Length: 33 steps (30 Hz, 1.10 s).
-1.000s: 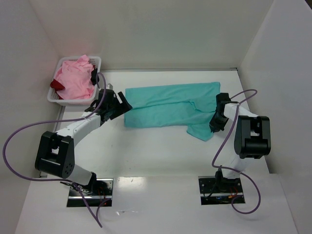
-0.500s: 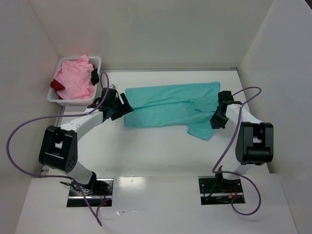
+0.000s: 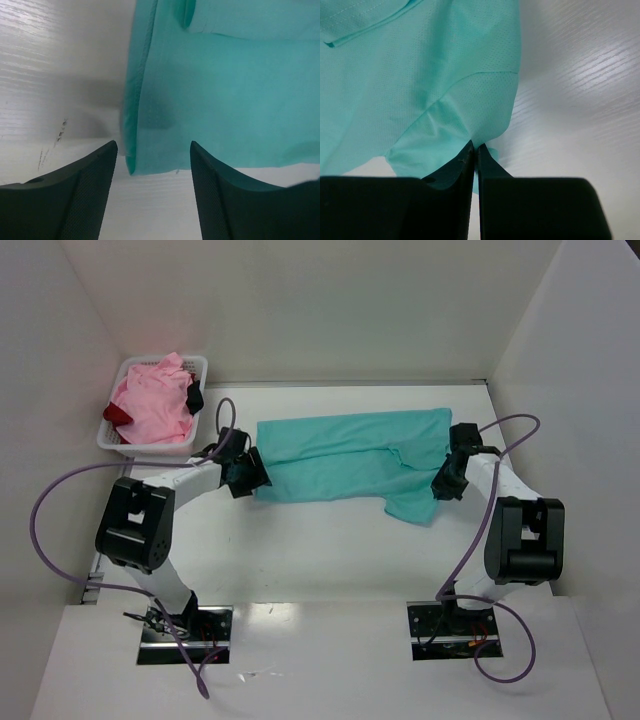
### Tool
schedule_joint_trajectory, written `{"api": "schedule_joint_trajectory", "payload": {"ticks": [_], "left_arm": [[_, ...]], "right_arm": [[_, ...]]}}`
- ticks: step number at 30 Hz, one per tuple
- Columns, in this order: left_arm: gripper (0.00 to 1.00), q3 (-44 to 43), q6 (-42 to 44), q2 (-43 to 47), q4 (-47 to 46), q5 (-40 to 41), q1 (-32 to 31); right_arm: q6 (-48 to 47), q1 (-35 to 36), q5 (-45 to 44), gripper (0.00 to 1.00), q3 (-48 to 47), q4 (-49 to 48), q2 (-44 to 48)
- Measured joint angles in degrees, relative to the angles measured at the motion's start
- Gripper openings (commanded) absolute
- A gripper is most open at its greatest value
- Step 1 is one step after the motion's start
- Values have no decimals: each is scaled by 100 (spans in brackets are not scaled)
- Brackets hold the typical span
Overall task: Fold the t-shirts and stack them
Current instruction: Grap the side of the flattened tshirt closest away from the robot with both arms
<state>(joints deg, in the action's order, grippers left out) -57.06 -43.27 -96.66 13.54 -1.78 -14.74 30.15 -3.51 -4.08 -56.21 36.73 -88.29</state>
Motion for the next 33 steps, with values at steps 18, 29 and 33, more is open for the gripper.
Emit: {"api": "schedule_joint_trajectory", "payload": {"ticks": [18, 29, 33], "left_arm": [[46, -107, 129, -131, 72, -101, -42], [12, -107, 208, -177, 323, -111, -42], [0, -107, 273, -175, 341, -109, -42]], "right_arm": [[0, 0, 26, 9, -15, -4, 0], [0, 0, 26, 0, -94, -9, -2], [-20, 0, 31, 0, -146, -9, 2]]}}
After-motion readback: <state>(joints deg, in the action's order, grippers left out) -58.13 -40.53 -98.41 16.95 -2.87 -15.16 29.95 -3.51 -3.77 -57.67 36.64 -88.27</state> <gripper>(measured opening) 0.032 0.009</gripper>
